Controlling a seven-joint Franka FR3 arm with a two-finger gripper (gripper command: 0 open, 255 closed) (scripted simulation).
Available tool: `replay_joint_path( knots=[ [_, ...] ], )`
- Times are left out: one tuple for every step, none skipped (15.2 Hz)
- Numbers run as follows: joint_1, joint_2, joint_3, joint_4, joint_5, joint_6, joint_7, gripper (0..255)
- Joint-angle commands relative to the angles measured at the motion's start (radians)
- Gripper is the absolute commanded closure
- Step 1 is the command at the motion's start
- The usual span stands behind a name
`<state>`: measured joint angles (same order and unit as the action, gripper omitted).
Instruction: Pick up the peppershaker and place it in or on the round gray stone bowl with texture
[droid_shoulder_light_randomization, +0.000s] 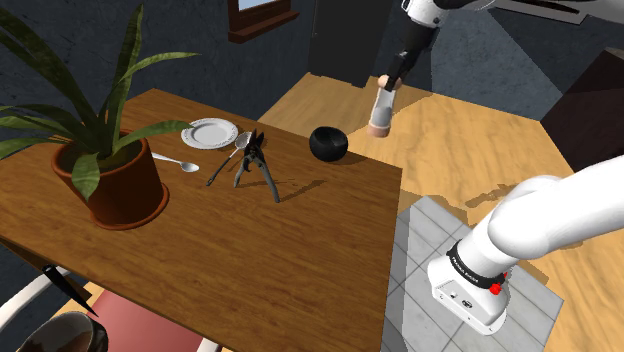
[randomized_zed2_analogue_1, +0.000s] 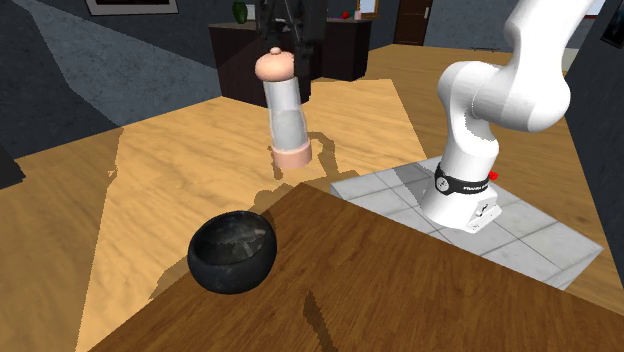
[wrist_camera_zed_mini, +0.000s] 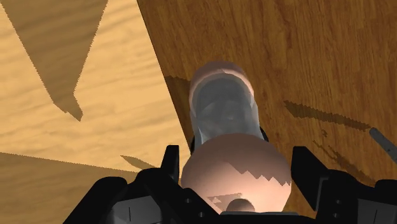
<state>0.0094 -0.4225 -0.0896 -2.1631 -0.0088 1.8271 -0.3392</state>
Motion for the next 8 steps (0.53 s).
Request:
replay_joint_path(
  knots=[
    [0.009, 0.054, 0.013, 0.075, 0.008, -0.022, 0.018, 255],
    [0.014, 0.086, 0.020, 0.118, 0.012, -0.033, 0.028, 255],
    [0.019, 0.119, 0.026, 0.163, 0.015, -0.044, 0.039, 255],
    [0.024, 0.152, 0.033, 0.209, 0.018, -0.057, 0.049, 255],
    [0.028, 0.185, 0.039, 0.256, 0.020, -0.071, 0.059, 255],
    [0.033, 0.220, 0.045, 0.305, 0.022, -0.086, 0.069, 255],
    [0.037, 0.255, 0.051, 0.356, 0.024, -0.102, 0.079, 255],
    [0.041, 0.290, 0.057, 0.409, 0.025, -0.119, 0.088, 255]
  ],
)
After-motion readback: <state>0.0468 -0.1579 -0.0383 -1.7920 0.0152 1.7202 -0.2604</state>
